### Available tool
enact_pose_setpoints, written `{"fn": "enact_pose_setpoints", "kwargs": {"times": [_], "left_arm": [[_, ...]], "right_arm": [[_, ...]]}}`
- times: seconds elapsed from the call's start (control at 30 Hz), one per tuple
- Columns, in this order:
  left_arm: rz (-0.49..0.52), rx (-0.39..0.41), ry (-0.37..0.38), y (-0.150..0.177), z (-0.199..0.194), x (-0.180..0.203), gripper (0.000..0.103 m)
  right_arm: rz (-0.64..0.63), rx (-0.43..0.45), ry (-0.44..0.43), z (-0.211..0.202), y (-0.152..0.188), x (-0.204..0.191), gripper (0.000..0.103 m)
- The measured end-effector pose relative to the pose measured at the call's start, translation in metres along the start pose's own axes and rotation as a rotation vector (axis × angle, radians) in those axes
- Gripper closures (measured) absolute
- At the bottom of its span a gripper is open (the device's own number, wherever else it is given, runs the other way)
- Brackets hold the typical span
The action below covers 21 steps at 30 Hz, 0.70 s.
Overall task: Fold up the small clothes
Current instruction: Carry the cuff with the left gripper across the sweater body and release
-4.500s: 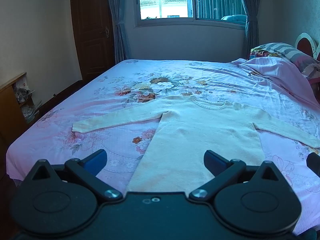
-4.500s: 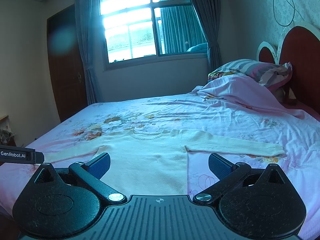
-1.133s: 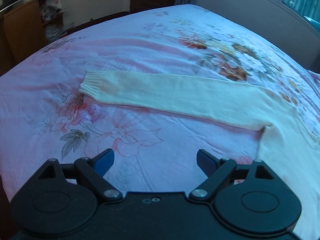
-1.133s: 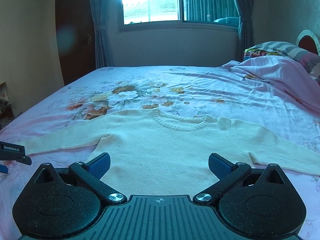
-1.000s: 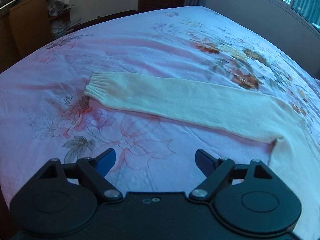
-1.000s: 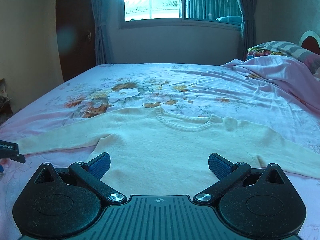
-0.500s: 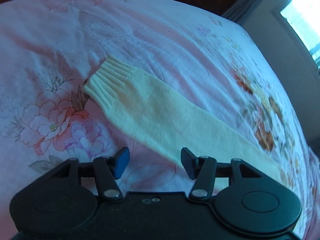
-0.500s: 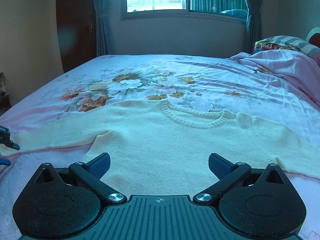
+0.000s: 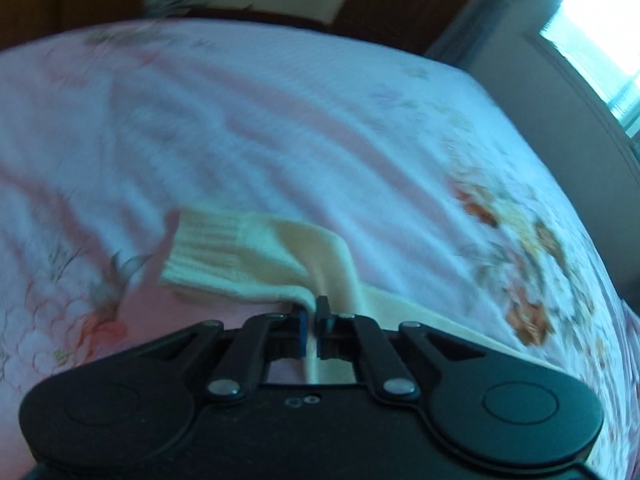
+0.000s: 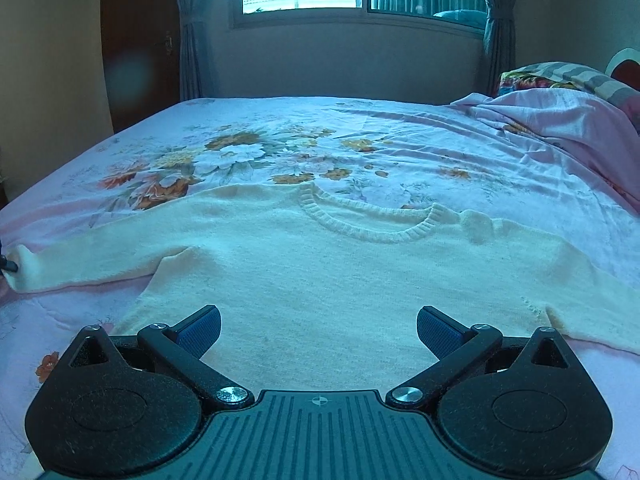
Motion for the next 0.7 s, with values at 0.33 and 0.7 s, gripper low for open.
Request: {"fn": "enact_pose_setpoints", "kwargs": {"times": [0.33, 0.7], "left_arm": [[0.576, -0.014, 0.461, 0.100, -0.092, 0.250, 0.102], [0.817, -0.299, 0.612, 0.265, -0.138, 0.257, 0.081]], "right_arm": [[0.032, 0.004, 0.036, -0.018, 0.002, 0.031, 0.000], [0.099, -0.041, 0.095, -0.034, 0.022, 0.089, 0.000]]}}
Point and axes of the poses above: each gripper's, at about its wrist camera, not at the fingertips, and z roughly the way its jaws point, x to its right, y to its underside, the point moved 9 cm from there along z, roughly the way its jaws point, and after that the axes turned 2 degrees about x, right-handed, at the moved point
